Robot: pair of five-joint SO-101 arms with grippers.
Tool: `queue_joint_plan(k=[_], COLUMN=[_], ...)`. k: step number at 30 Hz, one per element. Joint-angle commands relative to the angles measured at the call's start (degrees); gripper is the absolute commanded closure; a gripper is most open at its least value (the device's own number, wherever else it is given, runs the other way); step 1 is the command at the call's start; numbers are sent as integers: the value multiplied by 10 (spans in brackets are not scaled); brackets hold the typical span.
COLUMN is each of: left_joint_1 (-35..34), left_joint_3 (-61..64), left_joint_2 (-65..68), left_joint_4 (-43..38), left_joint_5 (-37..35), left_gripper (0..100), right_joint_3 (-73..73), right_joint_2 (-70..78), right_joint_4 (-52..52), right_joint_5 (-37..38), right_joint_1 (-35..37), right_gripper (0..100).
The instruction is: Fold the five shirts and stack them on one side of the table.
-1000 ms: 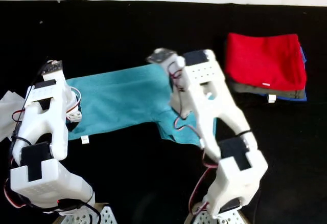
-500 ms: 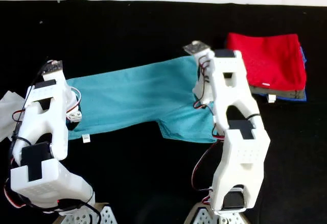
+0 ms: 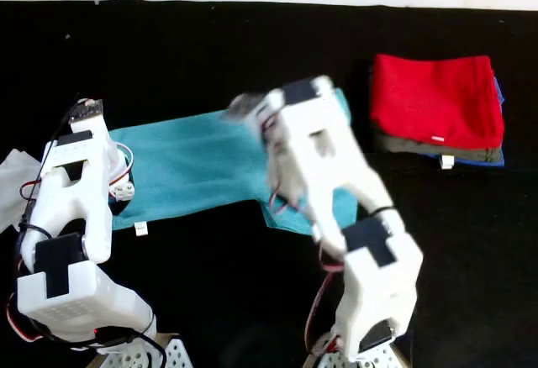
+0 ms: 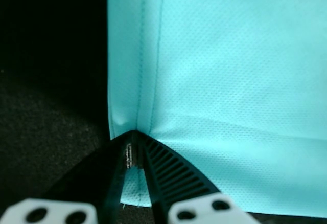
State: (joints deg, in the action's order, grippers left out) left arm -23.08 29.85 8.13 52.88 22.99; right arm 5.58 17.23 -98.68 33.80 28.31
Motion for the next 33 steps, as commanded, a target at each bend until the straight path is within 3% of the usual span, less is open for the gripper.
queue_joint_plan(k=[1, 6, 12, 16, 23, 27, 33], left_joint_1=[0, 0, 0, 0, 0, 0, 0], left_joint_3=[1, 1, 1, 1, 1, 1, 1], left_joint_2=[6, 6, 6, 6, 6, 6, 6], left_joint_4=[-23, -23, -23, -23, -23, -23, -23], left_joint_5=[-2, -2, -2, -2, -2, -2, -2], left_gripper=[991, 991, 991, 991, 991, 991, 991], right_joint_3=[-120, -200, -209, -189, -148, -131, 12], right_joint_2=[-51, -51, -7, 60, 87, 86, 86], right_joint_4=[46, 139, 227, 252, 250, 216, 65], right_joint_5=[10, 11, 12, 12, 10, 10, 11], right_joint_1=[41, 60, 19, -2, -9, -15, -54], right_gripper=[738, 710, 710, 768, 998, 994, 993])
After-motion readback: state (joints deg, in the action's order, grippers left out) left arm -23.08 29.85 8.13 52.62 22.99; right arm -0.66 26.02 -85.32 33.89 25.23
